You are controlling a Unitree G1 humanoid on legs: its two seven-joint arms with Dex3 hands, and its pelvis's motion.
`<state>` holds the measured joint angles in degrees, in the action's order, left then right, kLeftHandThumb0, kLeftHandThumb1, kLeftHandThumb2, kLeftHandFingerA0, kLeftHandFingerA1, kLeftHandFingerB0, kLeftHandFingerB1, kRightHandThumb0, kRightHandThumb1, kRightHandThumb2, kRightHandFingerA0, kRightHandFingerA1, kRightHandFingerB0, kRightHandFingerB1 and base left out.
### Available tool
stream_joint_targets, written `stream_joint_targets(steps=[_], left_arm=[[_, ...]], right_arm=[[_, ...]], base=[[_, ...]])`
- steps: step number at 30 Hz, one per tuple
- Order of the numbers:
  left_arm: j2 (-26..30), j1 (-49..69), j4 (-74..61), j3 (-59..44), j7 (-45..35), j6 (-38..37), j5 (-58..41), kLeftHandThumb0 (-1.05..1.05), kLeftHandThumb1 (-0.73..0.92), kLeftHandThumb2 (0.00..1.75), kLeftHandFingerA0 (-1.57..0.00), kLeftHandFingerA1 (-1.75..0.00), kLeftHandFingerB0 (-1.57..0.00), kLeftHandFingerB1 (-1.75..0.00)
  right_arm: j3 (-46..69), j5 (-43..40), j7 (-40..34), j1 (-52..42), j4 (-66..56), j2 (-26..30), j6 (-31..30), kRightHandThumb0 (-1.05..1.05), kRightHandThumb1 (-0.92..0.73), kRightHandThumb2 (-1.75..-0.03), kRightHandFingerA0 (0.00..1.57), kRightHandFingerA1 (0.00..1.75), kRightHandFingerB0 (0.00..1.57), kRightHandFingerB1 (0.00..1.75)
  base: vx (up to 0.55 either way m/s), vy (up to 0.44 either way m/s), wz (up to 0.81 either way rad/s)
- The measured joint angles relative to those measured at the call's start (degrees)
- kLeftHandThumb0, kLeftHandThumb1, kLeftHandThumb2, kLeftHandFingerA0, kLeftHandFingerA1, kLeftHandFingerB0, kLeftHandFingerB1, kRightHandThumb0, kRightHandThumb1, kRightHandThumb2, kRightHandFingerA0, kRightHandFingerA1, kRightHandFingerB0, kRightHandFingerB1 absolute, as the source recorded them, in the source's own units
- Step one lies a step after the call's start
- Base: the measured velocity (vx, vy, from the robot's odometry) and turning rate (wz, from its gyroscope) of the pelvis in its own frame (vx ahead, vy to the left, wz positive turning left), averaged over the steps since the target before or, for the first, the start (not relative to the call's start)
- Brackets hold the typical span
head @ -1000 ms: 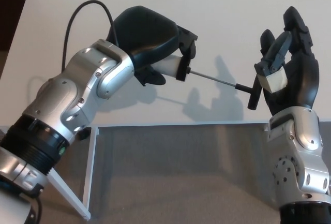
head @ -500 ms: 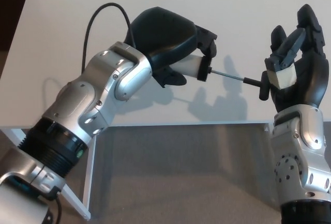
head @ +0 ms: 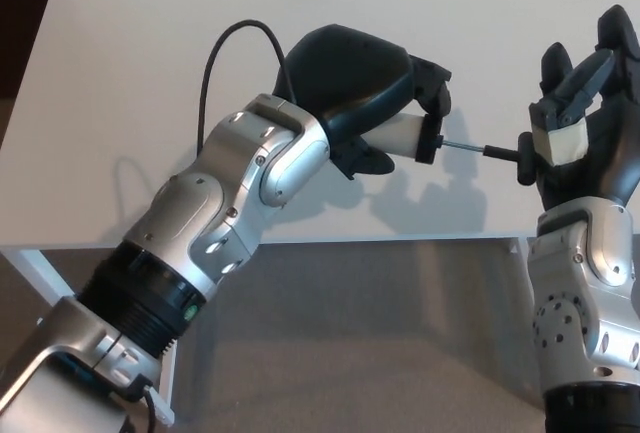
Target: The robot walks towards a desk on which an air pump is kept in the middle. It lifts it up and holds it with its left hand and uses its right hand to compress it by pushing its handle inwards.
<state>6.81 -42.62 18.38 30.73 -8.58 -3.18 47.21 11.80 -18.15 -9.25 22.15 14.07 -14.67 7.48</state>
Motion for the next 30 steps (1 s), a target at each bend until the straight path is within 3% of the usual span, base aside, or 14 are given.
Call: stream_joint_targets(steps=[7,19,20,21,22,23,24,25,26,27,28,30], left_arm=[[-0.7,0.3,0.3,0.1,0.8,0.7,0.1,-0.21,0.61,0.58,-0.84,-1.23,-0.76,-0.53],[-2.6,0.3,0.9,0.0,1.1,2.0,-0.2,-0.23,0.69,0.60,-0.87,-1.10,-0.75,-0.53],[-2.8,0.3,1.0,-0.1,1.2,2.2,-0.2,-0.18,0.61,0.58,-0.86,-1.02,-0.73,-0.52],[-3.1,0.3,1.1,-0.1,1.2,2.3,-0.3,-0.18,0.61,0.58,-0.86,-1.02,-0.73,-0.52],[-3.2,0.3,1.4,-0.2,1.3,2.4,-0.3,-0.18,0.61,0.58,-0.85,-0.88,-0.72,-0.53],[-3.3,0.3,1.6,-0.2,1.4,2.4,-0.3,-0.18,0.61,0.58,-0.85,-0.88,-0.72,-0.53],[-3.3,0.3,1.6,-0.2,1.4,2.4,-0.3,-0.30,0.56,0.88,-0.85,-0.77,-0.67,-0.66],[-3.4,0.3,1.9,-0.1,1.5,2.4,-0.3,-0.30,0.56,0.88,-0.85,-0.77,-0.67,-0.66],[-3.3,0.2,2.2,-0.1,1.6,2.4,-0.4,-0.29,0.74,0.61,-0.84,-0.59,-0.62,-0.48],[-3.3,0.2,2.3,-0.1,1.6,2.4,-0.4,-0.29,0.74,0.61,-0.84,-0.59,-0.62,-0.48],[-3.0,0.2,2.6,-0.1,1.5,2.4,-0.6,-0.31,0.77,0.63,-0.85,-0.57,-0.63,-0.48],[-2.7,0.2,2.7,-0.2,0.9,2.4,-1.0,-0.31,0.77,0.63,-0.85,-0.57,-0.63,-0.48]], right_arm=[[0.0,-0.3,-1.0,0.0,-0.2,0.0,0.3,-0.87,-0.78,-1.09,0.09,0.32,0.09,0.22],[0.8,-1.2,-1.5,0.3,-0.1,0.0,1.0,-0.86,-0.76,-1.08,0.09,0.34,0.09,0.25],[0.9,-1.4,-1.6,0.4,-0.1,0.0,1.2,-0.79,-0.90,-0.69,0.11,0.27,0.09,0.22],[1.0,-1.5,-1.7,0.5,-0.1,0.1,1.3,-0.79,-0.90,-0.69,0.11,0.27,0.09,0.22],[1.1,-1.6,-1.8,0.6,0.0,0.1,1.5,-0.75,-0.70,-1.07,0.03,0.42,0.06,0.34],[1.1,-1.6,-1.8,0.6,0.0,0.1,1.6,-0.75,-0.70,-1.07,0.03,0.42,0.06,0.34],[1.1,-1.6,-1.8,0.6,0.0,0.1,1.6,-0.72,-0.71,-1.08,0.02,0.36,0.06,0.32],[0.9,-1.4,-2.1,0.7,0.1,0.1,1.7,-0.72,-0.71,-1.08,0.02,0.36,0.06,0.32],[0.7,-1.1,-2.4,0.8,0.1,0.2,1.7,-0.80,-0.71,-1.04,0.11,0.44,0.08,0.40],[0.5,-0.9,-2.5,0.9,0.2,0.2,1.8,-0.80,-0.71,-1.04,0.11,0.44,0.08,0.40],[-0.5,0.6,-3.0,0.9,0.3,0.4,1.8,-0.36,-0.52,-1.09,0.00,0.48,0.00,0.46],[-1.9,2.0,-3.0,0.9,0.4,1.3,1.8,-0.36,-0.52,-1.09,0.00,0.48,0.00,0.46]], base=[[0.00,0.000,0.00],[0.00,0.000,0.00],[0.00,0.000,0.00],[0.00,0.000,0.00],[0.00,0.000,0.00],[0.00,0.000,0.00],[0.00,0.000,0.00],[0.00,0.000,0.00],[0.00,0.000,0.00],[0.00,0.000,0.00],[0.00,0.000,0.00],[0.00,0.000,0.00]])
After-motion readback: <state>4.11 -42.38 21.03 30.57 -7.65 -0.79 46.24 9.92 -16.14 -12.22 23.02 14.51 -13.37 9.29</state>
